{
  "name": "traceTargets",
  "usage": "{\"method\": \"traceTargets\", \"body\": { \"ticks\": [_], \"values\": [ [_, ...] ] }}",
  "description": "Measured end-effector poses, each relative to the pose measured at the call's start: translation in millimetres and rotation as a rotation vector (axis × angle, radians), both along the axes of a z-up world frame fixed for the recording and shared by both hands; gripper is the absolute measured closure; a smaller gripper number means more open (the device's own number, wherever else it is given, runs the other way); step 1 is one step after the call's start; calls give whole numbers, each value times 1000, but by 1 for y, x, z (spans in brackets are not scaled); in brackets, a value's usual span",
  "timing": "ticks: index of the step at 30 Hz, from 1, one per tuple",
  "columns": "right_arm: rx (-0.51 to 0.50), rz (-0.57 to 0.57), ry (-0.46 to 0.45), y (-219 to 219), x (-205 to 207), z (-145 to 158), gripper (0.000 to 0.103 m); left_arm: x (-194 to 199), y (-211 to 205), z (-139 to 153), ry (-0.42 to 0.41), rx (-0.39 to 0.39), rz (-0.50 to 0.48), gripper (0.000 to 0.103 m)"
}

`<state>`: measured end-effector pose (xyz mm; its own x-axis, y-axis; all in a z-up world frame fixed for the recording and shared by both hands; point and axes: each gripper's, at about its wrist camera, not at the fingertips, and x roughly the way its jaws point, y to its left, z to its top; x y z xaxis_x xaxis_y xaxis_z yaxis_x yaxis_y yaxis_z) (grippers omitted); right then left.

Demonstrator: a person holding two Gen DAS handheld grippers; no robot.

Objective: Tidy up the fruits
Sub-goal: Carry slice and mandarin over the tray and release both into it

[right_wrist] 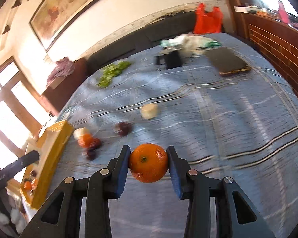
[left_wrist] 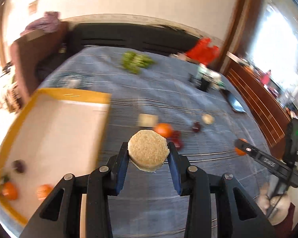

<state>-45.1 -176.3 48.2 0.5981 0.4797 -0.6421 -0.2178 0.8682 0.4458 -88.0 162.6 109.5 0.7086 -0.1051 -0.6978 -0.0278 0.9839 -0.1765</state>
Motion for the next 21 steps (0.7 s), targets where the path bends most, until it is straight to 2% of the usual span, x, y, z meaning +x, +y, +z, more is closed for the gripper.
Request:
{"method": "traceTargets", "body": {
  "ticks": [6, 10, 13, 17, 21],
  "values": [
    [-23, 204, -80, 96, -19, 56, 62, -24, 95, 13, -16, 22, 176, 66],
    [-13, 349, -75, 170, -24, 72, 61, -21, 145, 4, 26, 39, 248, 66],
    [-38, 446, -45, 227, -31, 66, 61, -15, 170, -14, 69, 23, 274, 66],
    [-116, 550, 6, 297, -38, 36, 61, 0, 199, -40, 137, -19, 307, 66],
    [-202, 579, 25, 336, -41, 12, 61, 7, 210, -58, 178, -38, 311, 66]
  ]
}}
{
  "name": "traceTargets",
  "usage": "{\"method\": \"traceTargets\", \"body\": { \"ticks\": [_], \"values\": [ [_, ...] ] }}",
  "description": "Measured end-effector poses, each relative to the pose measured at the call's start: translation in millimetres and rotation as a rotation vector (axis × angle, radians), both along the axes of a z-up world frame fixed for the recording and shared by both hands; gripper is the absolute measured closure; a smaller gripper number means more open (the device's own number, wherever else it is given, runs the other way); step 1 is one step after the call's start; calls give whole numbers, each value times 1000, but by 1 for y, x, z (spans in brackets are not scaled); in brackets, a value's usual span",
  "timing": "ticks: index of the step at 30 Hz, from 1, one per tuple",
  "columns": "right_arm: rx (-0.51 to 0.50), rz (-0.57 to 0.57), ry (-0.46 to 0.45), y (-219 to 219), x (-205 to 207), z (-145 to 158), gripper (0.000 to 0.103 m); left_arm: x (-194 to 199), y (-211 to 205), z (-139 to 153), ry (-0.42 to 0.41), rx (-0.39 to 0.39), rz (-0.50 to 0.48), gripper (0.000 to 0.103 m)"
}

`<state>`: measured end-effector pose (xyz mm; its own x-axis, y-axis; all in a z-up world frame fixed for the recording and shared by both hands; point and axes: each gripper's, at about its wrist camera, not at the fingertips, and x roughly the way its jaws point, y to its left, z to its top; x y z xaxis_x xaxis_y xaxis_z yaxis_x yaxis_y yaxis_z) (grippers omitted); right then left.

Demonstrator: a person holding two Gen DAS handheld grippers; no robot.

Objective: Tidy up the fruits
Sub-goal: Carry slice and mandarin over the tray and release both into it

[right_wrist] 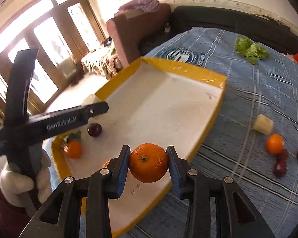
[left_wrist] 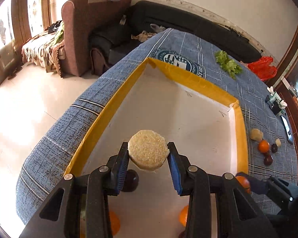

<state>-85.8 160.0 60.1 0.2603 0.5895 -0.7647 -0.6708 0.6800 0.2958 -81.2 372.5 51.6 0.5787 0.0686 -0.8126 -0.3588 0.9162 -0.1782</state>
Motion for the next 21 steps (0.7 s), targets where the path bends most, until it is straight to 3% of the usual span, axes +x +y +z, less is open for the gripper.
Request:
{"method": "traceTargets", "body": {
  "ticks": [8, 12, 15, 17, 21],
  "values": [
    [-72, 17, -35, 23, -5, -20, 60, 4, 4, -19, 35, -35, 3, 66],
    [-96, 36, -69, 33, -10, -20, 59, -3, 5, -11, 8, -35, 19, 64],
    [-80, 36, -88, 31, -11, -15, 48, -13, 1, 2, -14, -13, 31, 58],
    [-57, 25, -112, 24, -15, -5, 46, -24, -7, 13, -40, 6, 51, 45],
    [-16, -8, -132, 2, -23, 9, 43, -40, -27, 31, -72, 38, 69, 32]
  ]
}}
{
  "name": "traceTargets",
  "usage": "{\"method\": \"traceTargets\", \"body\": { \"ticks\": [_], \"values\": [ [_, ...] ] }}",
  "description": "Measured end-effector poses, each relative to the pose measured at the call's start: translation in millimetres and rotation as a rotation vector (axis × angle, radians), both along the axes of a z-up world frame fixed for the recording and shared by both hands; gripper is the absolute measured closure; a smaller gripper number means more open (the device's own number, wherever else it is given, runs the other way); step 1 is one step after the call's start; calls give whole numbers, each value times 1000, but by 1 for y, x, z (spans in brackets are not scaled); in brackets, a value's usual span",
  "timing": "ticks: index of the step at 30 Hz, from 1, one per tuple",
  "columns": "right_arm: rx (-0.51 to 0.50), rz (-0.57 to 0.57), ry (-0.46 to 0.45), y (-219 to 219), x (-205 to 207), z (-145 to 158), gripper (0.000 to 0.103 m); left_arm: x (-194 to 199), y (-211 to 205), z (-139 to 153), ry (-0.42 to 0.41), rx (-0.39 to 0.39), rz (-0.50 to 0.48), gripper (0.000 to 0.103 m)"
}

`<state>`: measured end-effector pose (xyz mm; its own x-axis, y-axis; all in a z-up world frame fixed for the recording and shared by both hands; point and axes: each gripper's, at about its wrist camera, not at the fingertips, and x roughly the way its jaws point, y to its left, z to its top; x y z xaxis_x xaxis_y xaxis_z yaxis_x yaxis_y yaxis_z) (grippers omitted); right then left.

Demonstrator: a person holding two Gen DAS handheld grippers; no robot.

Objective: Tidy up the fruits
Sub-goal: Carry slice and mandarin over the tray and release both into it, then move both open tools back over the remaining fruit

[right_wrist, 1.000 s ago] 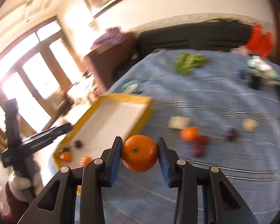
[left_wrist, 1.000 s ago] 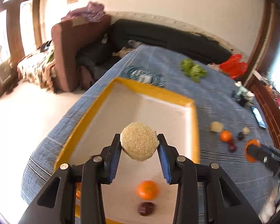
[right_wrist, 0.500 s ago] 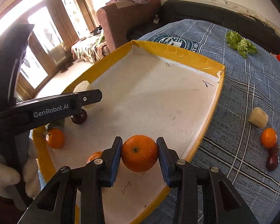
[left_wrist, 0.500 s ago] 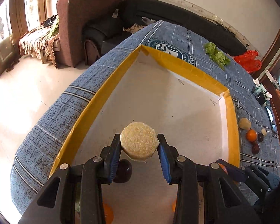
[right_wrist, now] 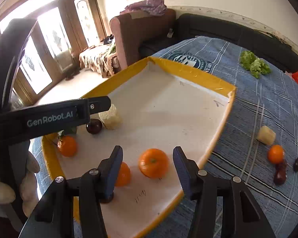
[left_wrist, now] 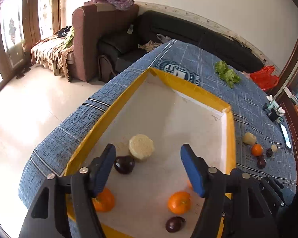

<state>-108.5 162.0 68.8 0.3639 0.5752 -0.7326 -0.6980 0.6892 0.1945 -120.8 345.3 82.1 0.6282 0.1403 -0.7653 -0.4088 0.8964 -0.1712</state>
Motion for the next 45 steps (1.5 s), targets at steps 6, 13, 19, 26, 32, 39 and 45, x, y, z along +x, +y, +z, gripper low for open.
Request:
{"method": "traceTargets", "body": {
  "ticks": [6, 13, 19, 26, 32, 39, 45],
  "values": [
    [32, -69, -9, -49, -7, 7, 41, -20, -53, 19, -19, 60, -6, 22],
    [89, -193, 29, -124, -2, 4, 41, -32, -131, 31, -38, 117, -131, 20],
    [126, -298, 31, -186, -6, 6, 41, -34, -179, 40, -47, 186, -209, 20],
    [146, -412, 31, -249, -4, 5, 39, -36, -203, 40, -40, 204, -244, 20],
    [148, -473, 32, -281, 3, 0, 39, -31, -207, 31, -35, 103, -306, 20],
    [119, -528, 39, -301, 15, -7, 38, -21, -202, 9, -21, -53, -347, 20],
    [98, -540, 66, -301, 31, -15, 38, -9, -191, -11, 27, -107, -346, 20]
  ]
}}
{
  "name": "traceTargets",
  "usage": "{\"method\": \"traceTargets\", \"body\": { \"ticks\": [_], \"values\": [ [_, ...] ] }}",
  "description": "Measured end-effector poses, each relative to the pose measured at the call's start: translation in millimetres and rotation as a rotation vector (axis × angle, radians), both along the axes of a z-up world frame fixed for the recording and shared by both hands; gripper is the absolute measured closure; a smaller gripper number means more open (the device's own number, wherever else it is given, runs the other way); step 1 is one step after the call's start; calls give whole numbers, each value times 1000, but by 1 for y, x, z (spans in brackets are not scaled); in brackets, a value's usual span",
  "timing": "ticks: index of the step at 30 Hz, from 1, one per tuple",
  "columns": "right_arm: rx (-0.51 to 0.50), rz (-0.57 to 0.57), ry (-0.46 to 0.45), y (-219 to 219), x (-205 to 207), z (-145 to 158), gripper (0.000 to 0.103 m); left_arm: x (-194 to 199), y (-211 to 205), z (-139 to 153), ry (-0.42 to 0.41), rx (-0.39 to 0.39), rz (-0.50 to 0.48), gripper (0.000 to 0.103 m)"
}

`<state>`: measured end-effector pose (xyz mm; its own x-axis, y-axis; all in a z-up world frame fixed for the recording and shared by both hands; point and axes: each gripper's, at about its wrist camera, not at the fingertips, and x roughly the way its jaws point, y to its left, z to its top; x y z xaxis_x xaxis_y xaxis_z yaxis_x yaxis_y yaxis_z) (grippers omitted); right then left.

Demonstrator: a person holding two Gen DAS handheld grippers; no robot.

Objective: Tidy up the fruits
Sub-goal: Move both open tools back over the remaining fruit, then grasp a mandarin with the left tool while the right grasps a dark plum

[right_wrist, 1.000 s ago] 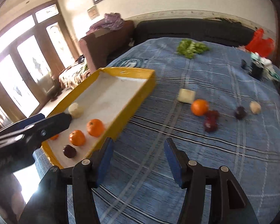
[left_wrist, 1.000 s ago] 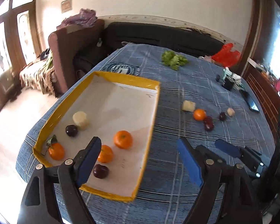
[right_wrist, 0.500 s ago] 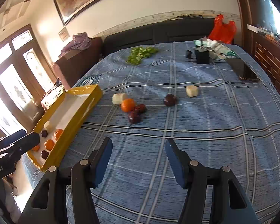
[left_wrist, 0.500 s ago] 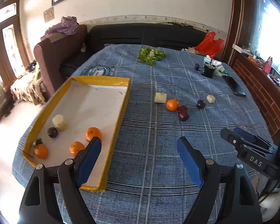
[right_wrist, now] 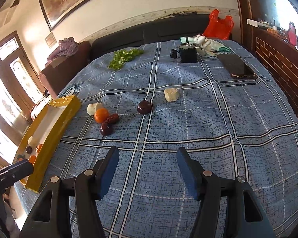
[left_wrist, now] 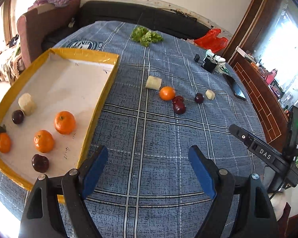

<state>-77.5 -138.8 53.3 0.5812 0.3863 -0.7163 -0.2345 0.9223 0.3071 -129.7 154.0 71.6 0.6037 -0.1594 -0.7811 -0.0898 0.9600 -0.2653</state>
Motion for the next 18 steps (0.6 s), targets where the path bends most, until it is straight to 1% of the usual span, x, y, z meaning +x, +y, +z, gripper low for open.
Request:
{"method": "traceTargets", "body": {
  "ticks": [4, 7, 9, 11, 14, 18],
  "values": [
    [-13, 52, 13, 25, 16, -6, 38, 10, 12, -2, -2, -32, 23, 20],
    [-22, 115, 13, 58, 39, -13, 38, 21, 26, 5, -16, -14, 46, 20],
    [-47, 144, 3, 77, 52, -20, 38, 28, 36, 10, -31, -28, 59, 20],
    [-75, 169, 4, 94, 63, -29, 38, 38, 43, 12, -26, -53, 62, 20],
    [-81, 194, 19, 107, 74, -39, 38, 57, 47, 9, -13, -94, 58, 21],
    [-93, 221, -8, 117, 74, -38, 38, 88, 39, 1, 7, -128, 35, 21]
  ]
}}
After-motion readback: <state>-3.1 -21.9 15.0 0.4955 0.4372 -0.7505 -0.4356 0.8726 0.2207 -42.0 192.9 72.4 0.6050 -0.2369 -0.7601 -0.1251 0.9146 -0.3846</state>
